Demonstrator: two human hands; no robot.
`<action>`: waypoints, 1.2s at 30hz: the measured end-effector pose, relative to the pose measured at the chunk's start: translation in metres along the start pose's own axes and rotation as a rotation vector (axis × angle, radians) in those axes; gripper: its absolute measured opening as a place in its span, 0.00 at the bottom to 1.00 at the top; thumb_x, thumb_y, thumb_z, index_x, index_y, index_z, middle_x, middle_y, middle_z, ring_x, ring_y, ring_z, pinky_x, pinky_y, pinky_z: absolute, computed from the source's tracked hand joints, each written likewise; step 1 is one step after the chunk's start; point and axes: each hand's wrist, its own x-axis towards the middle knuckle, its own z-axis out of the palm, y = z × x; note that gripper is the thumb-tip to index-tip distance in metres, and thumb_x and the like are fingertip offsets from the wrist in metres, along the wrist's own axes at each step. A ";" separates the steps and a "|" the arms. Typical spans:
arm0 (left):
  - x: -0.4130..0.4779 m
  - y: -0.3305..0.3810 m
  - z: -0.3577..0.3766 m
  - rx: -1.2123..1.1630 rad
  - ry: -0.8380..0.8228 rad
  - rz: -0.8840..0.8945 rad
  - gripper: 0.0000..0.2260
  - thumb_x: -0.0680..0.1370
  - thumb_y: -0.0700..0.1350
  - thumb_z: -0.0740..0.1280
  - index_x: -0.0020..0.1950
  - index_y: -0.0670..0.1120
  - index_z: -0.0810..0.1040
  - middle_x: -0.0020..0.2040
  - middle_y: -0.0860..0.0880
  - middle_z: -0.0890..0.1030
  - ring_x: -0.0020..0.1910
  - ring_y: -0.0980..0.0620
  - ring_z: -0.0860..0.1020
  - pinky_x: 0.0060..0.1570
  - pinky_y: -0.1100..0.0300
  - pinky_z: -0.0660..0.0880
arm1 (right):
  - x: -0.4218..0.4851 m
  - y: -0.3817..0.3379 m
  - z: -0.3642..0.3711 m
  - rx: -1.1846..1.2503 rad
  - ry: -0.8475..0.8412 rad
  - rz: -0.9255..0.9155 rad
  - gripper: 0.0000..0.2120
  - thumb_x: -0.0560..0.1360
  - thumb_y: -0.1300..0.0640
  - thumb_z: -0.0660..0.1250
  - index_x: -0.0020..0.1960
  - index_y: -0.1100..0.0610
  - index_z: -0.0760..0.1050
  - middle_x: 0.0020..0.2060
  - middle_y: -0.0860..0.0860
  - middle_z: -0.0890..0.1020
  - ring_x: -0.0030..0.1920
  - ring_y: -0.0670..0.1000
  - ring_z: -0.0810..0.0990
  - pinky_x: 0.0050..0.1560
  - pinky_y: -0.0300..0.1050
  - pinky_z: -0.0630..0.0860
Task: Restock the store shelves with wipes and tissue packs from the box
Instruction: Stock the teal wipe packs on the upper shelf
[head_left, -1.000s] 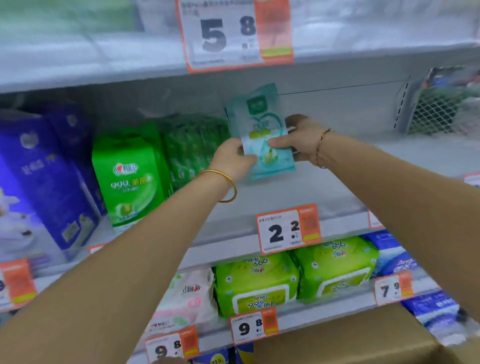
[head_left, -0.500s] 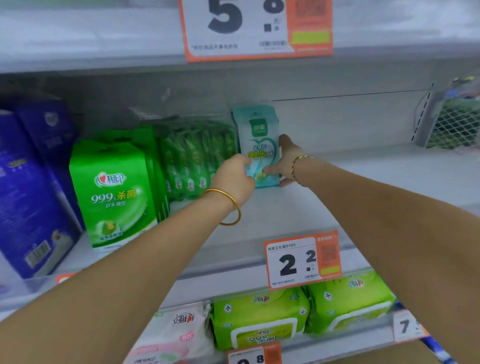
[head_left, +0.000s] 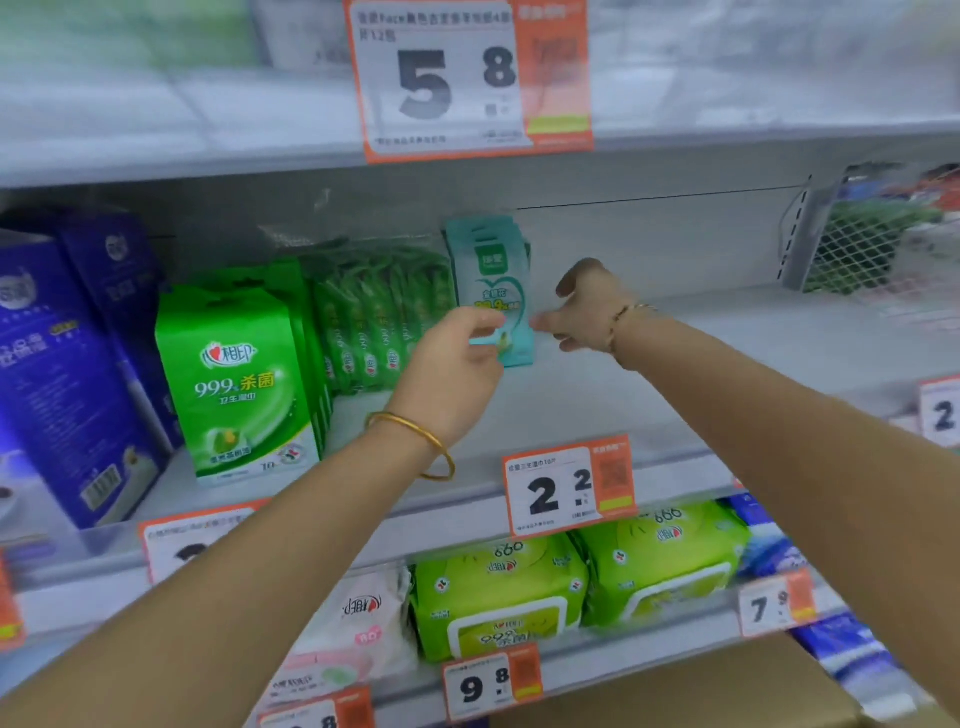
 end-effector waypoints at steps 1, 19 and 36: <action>-0.020 0.010 0.001 -0.095 0.010 0.049 0.17 0.76 0.29 0.58 0.60 0.44 0.74 0.59 0.48 0.76 0.57 0.51 0.78 0.55 0.61 0.74 | -0.023 0.003 -0.010 0.092 0.060 -0.087 0.13 0.72 0.61 0.70 0.52 0.60 0.68 0.45 0.57 0.76 0.46 0.59 0.80 0.52 0.57 0.80; -0.227 -0.098 0.186 0.066 -0.890 -0.539 0.15 0.78 0.37 0.60 0.65 0.44 0.70 0.64 0.45 0.72 0.60 0.49 0.75 0.47 0.59 0.78 | -0.309 0.361 0.097 -0.564 -0.633 0.703 0.08 0.76 0.63 0.59 0.39 0.59 0.72 0.41 0.56 0.77 0.47 0.58 0.77 0.46 0.46 0.74; -0.227 -0.111 0.194 0.086 -0.951 -0.530 0.14 0.79 0.38 0.59 0.64 0.44 0.71 0.63 0.45 0.73 0.56 0.47 0.78 0.47 0.61 0.78 | -0.272 0.375 0.087 -0.594 -1.111 0.856 0.14 0.75 0.58 0.67 0.56 0.68 0.74 0.46 0.57 0.84 0.49 0.49 0.84 0.61 0.51 0.75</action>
